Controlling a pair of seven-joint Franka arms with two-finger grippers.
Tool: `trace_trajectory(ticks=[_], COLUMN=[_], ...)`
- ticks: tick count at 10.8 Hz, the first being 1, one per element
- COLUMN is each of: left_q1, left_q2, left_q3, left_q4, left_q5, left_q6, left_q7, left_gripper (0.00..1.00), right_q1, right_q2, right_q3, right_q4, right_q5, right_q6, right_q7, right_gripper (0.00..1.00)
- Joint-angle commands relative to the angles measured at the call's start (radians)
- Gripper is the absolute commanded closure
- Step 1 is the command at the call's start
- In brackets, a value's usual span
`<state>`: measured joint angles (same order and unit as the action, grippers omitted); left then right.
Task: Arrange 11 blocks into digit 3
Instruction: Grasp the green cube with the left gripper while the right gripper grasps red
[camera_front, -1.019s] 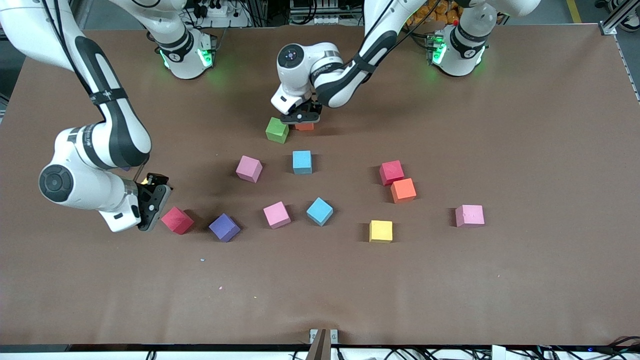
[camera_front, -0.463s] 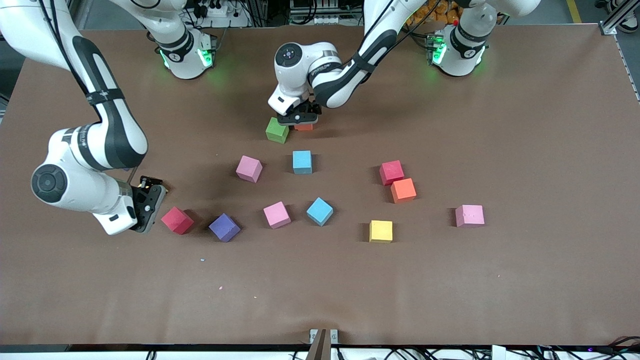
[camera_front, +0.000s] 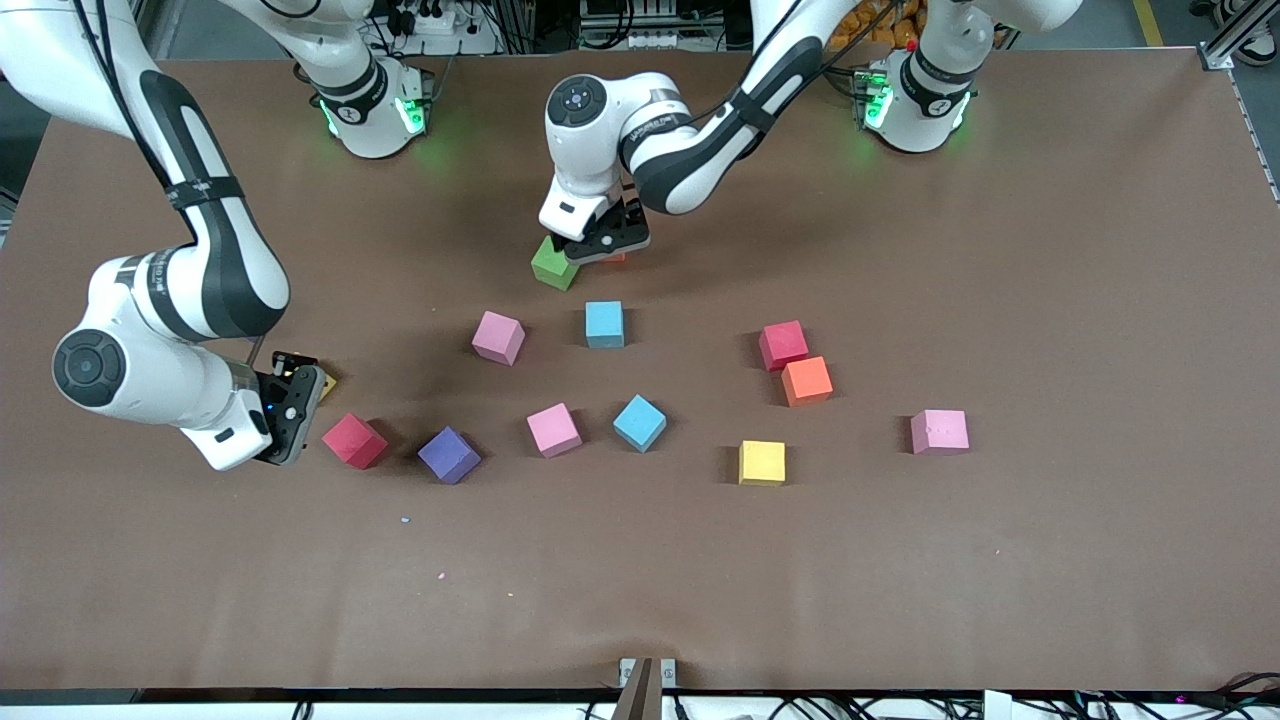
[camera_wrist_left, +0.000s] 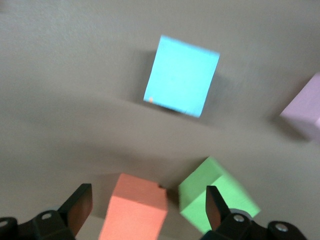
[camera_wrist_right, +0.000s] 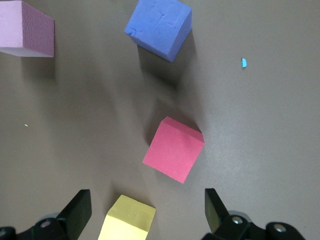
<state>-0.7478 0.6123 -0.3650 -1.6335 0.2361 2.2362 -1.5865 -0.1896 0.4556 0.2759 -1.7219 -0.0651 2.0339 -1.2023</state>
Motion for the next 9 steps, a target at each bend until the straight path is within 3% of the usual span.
trace_trajectory(ticks=[1,6,9], left_q1=[-0.005,-0.053,-0.133], left_q2=[0.014,0.125,0.171], left_q3=[-0.003,0.0,0.064], left_q4=[0.073,0.168,0.208], left_q5=[-0.015,-0.041,-0.047], left_q6=[-0.024,-0.024,-0.018], left_q7=[-0.177,-0.573,-0.633], left_gripper=[0.0,0.0,0.0], right_q1=[0.002,-0.02,-0.025], right_q2=[0.005,0.098,0.133], right_q3=[0.008,0.005,0.006], right_q4=[0.013,0.013,0.002], right_q5=[-0.001,0.037,0.047], right_q6=[-0.03,0.06,0.132], right_q7=[0.004,0.006,0.075], right_gripper=[0.0,0.0,0.0])
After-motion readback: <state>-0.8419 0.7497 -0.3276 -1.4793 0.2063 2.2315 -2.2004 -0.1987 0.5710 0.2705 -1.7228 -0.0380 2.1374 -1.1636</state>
